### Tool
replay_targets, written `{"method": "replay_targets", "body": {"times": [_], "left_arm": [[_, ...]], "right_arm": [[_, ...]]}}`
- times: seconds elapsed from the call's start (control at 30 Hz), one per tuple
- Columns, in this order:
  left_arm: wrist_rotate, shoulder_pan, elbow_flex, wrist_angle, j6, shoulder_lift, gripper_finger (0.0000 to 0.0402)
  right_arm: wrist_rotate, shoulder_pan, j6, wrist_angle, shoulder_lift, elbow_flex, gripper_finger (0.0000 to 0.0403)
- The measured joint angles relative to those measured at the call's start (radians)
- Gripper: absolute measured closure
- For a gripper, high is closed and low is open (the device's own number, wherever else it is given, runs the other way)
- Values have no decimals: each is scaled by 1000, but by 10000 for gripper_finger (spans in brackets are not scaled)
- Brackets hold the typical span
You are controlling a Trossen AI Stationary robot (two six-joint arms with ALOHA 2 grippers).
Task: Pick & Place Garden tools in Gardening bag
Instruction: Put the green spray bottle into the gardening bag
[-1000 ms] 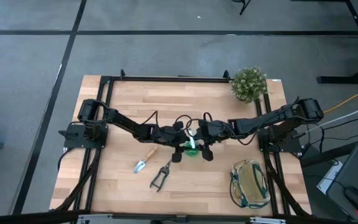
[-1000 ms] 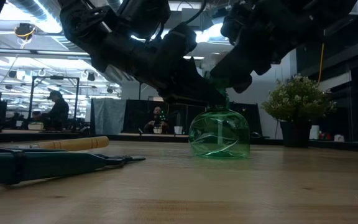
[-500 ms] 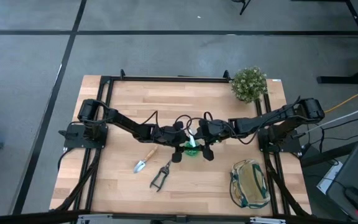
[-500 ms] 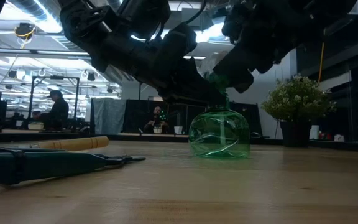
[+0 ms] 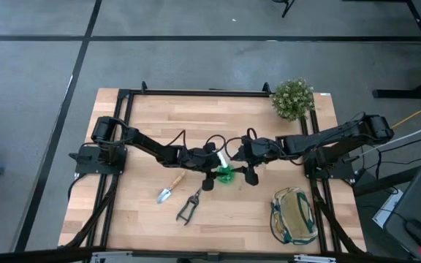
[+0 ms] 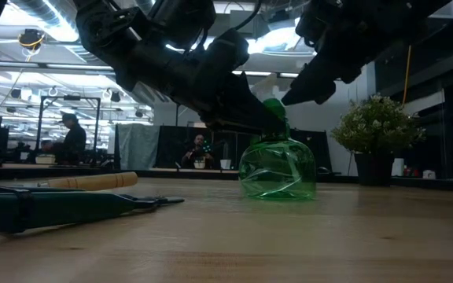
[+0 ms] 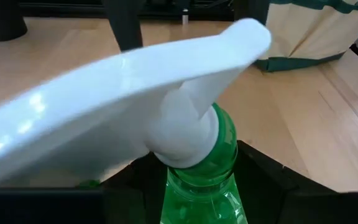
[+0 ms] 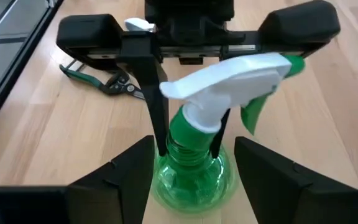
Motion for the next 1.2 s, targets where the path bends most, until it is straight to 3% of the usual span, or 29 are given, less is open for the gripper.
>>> {"method": "replay_targets", "body": {"times": [0.27, 0.6, 0.73, 1.2], "left_arm": [[0, 0, 0, 0, 0, 0, 250], [-11, 0, 0, 0, 0, 0, 250], [-13, 0, -1, -1, 1, 0, 246], [-13, 0, 0, 0, 2, 0, 249]], "right_arm": [[45, 13, 29, 58, 0, 0, 182], [62, 13, 135, 88, 43, 0, 234], [20, 13, 180, 145, 84, 0, 236], [36, 19, 203, 158, 101, 1, 244]]}}
